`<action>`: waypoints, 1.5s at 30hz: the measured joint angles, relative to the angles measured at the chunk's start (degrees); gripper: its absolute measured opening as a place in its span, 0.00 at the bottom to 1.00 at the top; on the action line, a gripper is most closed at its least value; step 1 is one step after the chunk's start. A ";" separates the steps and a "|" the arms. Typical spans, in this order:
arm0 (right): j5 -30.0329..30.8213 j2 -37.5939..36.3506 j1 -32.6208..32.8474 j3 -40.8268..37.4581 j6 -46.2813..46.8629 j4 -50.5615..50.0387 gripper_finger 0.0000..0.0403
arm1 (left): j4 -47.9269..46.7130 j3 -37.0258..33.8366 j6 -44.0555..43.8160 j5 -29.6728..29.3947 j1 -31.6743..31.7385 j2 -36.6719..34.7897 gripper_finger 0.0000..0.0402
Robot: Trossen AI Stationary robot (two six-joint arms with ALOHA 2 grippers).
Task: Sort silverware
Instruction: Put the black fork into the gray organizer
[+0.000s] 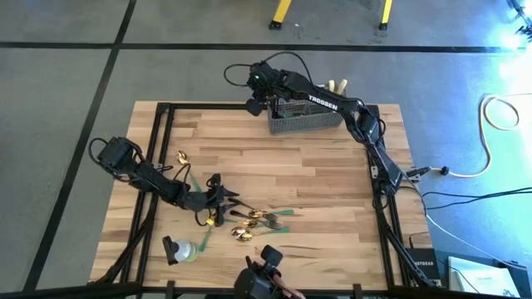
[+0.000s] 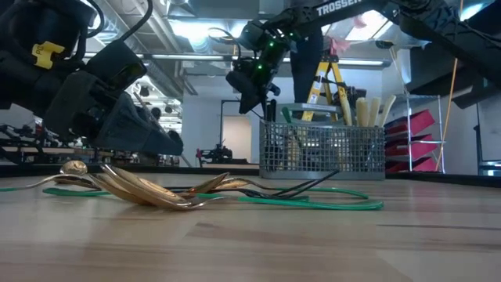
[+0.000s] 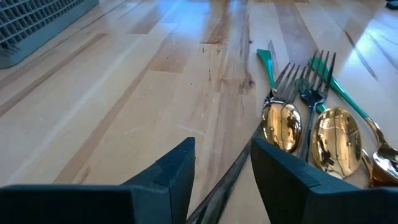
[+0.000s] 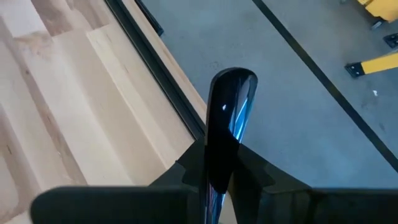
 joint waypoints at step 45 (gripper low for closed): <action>-5.45 -20.22 3.86 -46.59 5.53 53.08 0.07 | 0.05 -0.02 -0.20 -0.26 -0.74 0.00 0.35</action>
